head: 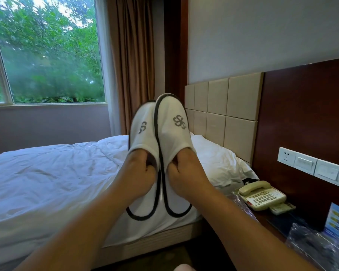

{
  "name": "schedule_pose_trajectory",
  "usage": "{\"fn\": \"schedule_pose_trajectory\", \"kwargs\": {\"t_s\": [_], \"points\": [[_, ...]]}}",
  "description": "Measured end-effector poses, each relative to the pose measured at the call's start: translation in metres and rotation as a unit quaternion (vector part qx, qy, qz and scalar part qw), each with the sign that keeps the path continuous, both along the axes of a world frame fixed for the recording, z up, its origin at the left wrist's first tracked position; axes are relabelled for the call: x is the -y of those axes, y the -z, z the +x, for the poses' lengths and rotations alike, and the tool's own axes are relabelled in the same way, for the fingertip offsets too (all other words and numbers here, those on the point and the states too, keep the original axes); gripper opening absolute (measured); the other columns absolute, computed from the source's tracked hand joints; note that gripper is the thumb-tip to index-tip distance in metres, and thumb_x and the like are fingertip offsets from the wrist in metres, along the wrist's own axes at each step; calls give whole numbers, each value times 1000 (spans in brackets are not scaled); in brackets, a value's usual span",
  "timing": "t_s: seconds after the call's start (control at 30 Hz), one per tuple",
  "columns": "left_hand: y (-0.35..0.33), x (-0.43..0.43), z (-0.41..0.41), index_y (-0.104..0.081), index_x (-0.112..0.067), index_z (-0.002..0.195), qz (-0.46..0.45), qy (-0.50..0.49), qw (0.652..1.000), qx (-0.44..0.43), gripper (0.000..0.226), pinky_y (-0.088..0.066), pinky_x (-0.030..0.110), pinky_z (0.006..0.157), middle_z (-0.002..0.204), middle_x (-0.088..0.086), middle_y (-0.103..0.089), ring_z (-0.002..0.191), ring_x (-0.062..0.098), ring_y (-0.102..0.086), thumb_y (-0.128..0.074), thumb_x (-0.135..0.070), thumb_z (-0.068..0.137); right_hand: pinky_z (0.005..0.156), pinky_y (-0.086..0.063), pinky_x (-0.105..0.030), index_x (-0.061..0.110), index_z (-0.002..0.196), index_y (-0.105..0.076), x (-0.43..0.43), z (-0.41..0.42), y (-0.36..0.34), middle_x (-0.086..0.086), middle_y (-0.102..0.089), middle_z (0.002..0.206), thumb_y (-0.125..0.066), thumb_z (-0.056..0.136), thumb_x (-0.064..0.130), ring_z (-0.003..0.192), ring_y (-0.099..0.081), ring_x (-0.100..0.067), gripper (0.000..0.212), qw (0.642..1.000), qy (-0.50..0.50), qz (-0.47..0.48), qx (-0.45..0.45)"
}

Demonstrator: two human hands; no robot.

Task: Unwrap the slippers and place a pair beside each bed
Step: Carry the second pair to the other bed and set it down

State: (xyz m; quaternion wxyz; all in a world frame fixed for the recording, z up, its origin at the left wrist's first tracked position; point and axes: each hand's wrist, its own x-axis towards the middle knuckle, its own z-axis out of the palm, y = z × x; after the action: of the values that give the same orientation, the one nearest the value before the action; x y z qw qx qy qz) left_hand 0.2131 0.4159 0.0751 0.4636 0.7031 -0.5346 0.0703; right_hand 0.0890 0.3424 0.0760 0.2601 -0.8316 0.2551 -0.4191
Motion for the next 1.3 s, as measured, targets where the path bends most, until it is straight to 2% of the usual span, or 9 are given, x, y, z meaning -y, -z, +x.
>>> {"fn": "schedule_pose_trajectory", "kwargs": {"t_s": [0.1,0.23,0.33,0.47,0.63,0.87,1.07,1.17,1.3], "points": [[-8,1,3,-49,-3,120,65,-24,996,49,32,-56,38,84,108,10,-58,96,26,-60,-48,1,88,113,-27,-31,4,146,-33,11,7,-5,-14,-34,152,-43,101,21,137,-34,-29,49,982,19,100,-161],[-18,3,9,-35,-5,144,154,-66,985,48,54,-47,47,106,135,17,-49,125,35,-52,-52,-4,92,116,-8,-26,11,154,-9,24,5,1,-7,-8,162,-45,101,28,147,-12,-23,66,974,46,124,-183],[-24,4,10,-30,-10,148,157,-64,985,39,60,-45,48,108,141,16,-47,128,33,-50,-56,-6,94,115,-21,-34,14,148,-23,20,9,-2,-11,-30,150,-56,94,26,140,-27,-29,64,973,85,127,-176],[-27,10,2,-39,-2,140,143,-80,985,48,46,-44,40,103,140,22,-49,126,35,-51,-53,-8,97,87,-44,-34,26,110,-52,7,6,4,8,-53,95,-52,70,53,100,-55,-22,49,992,29,-21,-118],[-28,8,8,-47,-9,134,40,-42,998,11,43,-52,46,97,124,12,-59,112,30,-60,-55,-6,92,103,-38,-45,17,128,-51,11,9,0,-7,-57,124,-52,78,66,118,-50,-29,70,984,101,-61,-132],[-32,13,11,-55,-11,125,-144,-28,989,-36,35,-40,2,76,120,1,-59,105,16,-56,-50,-2,92,97,-44,-47,8,122,-58,-5,22,-4,-12,-63,115,-56,91,49,109,-56,-32,52,988,110,-99,43],[-37,18,15,-45,-4,140,-146,-29,989,-19,54,-27,-10,77,129,0,-46,106,-1,-41,-47,9,87,90,-49,-51,6,118,-61,-9,29,-15,-11,-66,104,-63,88,34,97,-61,-31,41,986,80,-114,89],[-46,21,16,-47,-1,139,-143,-24,989,-13,57,-37,-2,87,131,5,-51,112,15,-51,-47,13,84,89,-49,-50,6,115,-63,-8,30,-18,-10,-66,101,-64,87,31,95,-61,-30,38,984,90,-126,88],[-56,21,11,-48,-5,140,-177,35,983,-27,60,-44,35,110,137,11,-55,126,21,-52,-48,12,82,89,-47,-51,7,110,-63,-3,27,-21,-10,-66,96,-64,88,38,93,-60,-31,38,982,110,-136,77]]}}
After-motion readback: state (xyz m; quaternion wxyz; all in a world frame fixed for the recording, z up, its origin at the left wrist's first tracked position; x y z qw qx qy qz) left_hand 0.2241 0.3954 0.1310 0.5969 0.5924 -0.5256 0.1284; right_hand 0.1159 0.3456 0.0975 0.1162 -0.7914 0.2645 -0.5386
